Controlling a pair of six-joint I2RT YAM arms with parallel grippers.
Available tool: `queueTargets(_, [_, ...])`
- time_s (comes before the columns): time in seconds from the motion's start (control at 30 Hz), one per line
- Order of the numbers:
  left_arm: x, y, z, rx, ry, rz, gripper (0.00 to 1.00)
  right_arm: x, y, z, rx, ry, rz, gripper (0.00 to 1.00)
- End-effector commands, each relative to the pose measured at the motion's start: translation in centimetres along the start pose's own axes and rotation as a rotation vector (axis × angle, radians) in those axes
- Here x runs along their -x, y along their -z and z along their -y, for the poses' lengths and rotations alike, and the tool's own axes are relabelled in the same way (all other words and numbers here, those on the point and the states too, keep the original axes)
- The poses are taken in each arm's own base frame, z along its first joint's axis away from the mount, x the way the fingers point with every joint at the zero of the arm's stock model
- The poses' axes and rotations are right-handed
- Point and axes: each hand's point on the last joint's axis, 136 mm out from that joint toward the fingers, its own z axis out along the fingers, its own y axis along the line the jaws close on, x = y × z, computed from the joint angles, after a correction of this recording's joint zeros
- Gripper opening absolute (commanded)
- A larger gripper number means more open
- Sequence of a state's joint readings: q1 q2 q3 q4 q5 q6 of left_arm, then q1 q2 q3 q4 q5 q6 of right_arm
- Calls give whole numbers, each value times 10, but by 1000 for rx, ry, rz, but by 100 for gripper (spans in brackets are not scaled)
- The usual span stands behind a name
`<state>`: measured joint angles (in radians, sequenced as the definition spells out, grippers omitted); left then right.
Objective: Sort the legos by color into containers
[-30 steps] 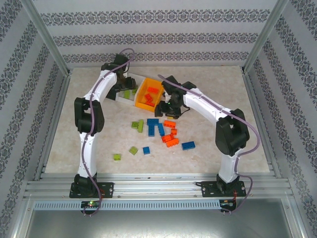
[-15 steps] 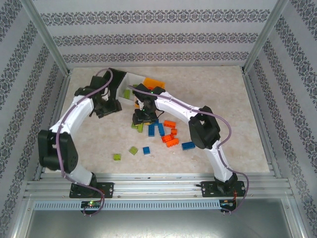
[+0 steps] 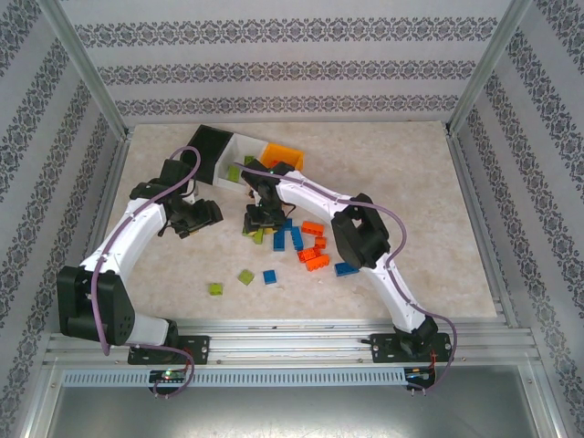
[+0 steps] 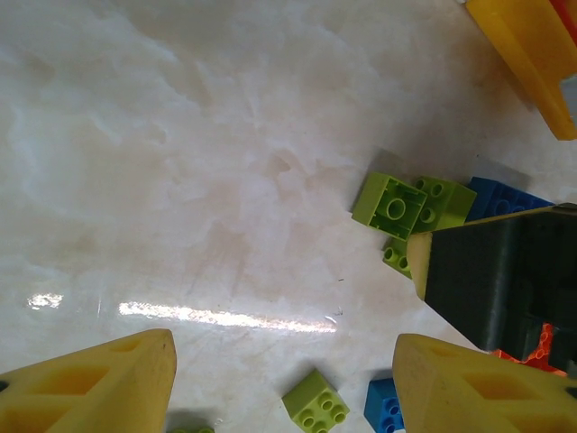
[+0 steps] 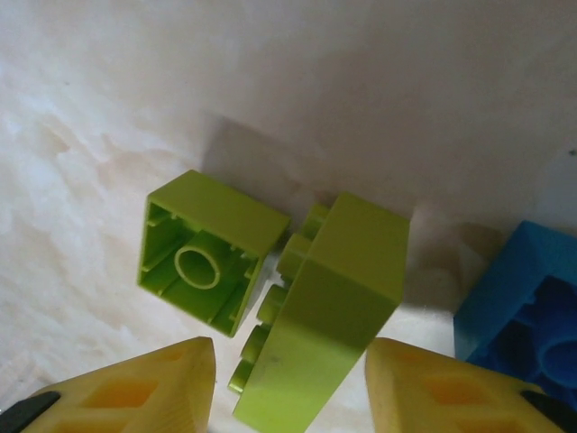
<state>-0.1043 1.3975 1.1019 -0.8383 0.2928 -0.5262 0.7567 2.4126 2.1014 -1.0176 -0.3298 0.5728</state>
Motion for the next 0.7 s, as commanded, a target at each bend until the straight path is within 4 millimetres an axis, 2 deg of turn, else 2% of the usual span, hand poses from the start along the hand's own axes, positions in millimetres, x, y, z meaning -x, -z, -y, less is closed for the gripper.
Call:
queueTargets(0.0, [1,11,8,-31,-4,19,65,-1,-3,4,-22,-20,-19,45])
queueTargets(0.13, [-2,9,6,-32,-3,14,65,0,0,5,-31,-18,-13,34])
queueTargets(0.3, [0,7,7,-40,-6,19,65,-2,20,4,-44,-4,19,32])
queueTargets(0.5, [5,3,14,-66,-4,18,66,-1,74,-14,14,3,109,31])
queueTargets(0.67, [2,-1,18,-97,-3,-3,66,23,113,-28,140,-40,216,31])
